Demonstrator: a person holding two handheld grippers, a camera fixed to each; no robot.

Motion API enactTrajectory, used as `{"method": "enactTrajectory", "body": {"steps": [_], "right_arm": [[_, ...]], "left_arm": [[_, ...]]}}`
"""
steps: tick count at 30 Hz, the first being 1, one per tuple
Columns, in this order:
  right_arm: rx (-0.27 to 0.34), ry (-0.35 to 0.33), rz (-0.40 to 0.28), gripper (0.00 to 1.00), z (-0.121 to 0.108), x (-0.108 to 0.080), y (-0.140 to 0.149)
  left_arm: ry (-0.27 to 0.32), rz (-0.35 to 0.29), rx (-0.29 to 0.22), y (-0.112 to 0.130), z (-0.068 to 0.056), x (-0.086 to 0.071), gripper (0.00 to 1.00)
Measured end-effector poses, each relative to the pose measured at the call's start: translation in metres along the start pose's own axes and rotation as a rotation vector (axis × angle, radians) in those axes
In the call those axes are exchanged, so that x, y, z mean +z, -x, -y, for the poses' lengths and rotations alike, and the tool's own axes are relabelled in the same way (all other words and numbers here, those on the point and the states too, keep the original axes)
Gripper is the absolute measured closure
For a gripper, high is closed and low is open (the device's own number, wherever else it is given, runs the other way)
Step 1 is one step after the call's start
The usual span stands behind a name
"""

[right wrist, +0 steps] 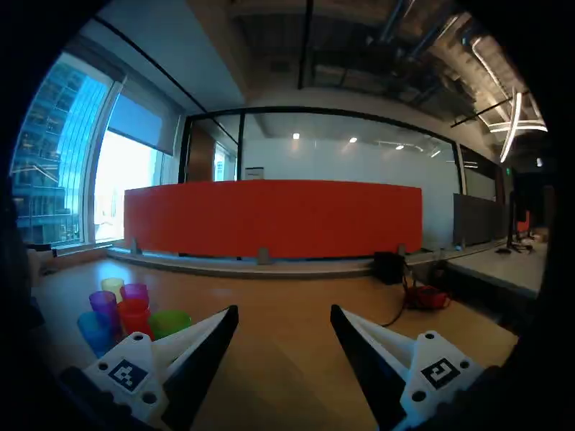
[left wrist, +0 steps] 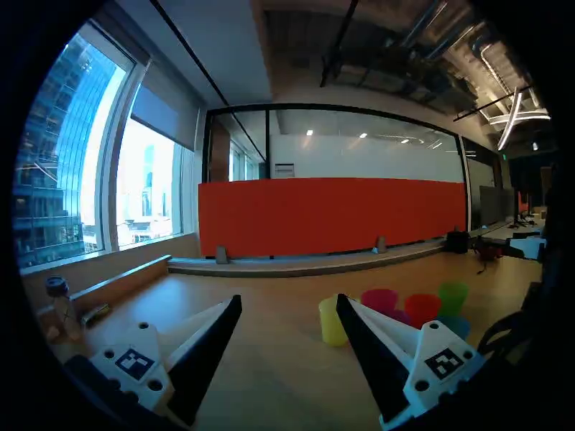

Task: Pour water

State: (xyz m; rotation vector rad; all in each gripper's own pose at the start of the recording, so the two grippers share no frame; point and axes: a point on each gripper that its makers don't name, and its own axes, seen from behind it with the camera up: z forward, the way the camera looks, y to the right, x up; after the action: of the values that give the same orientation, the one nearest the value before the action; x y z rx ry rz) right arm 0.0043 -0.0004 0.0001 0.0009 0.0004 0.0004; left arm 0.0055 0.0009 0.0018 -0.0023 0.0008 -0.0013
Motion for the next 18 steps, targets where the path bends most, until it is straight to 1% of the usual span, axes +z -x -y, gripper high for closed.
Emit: {"method": "enactTrajectory", "body": {"steps": [5,14,18], "right_arm": [[0.006,-0.007,0.000,0.01,0.000,0.002,-0.029],[0.007,-0.033,-0.009,0.01,0.002,0.007,-0.090],[0.001,-0.041,-0.019,0.01,0.002,0.010,-0.116]], "left_arm": [[0.018,0.000,-0.013,-0.031,-0.003,0.008,0.02],[0.054,0.009,-0.021,-0.089,-0.002,0.021,0.02],[0.065,0.002,-0.021,-0.113,-0.002,0.025,0.02]]}}
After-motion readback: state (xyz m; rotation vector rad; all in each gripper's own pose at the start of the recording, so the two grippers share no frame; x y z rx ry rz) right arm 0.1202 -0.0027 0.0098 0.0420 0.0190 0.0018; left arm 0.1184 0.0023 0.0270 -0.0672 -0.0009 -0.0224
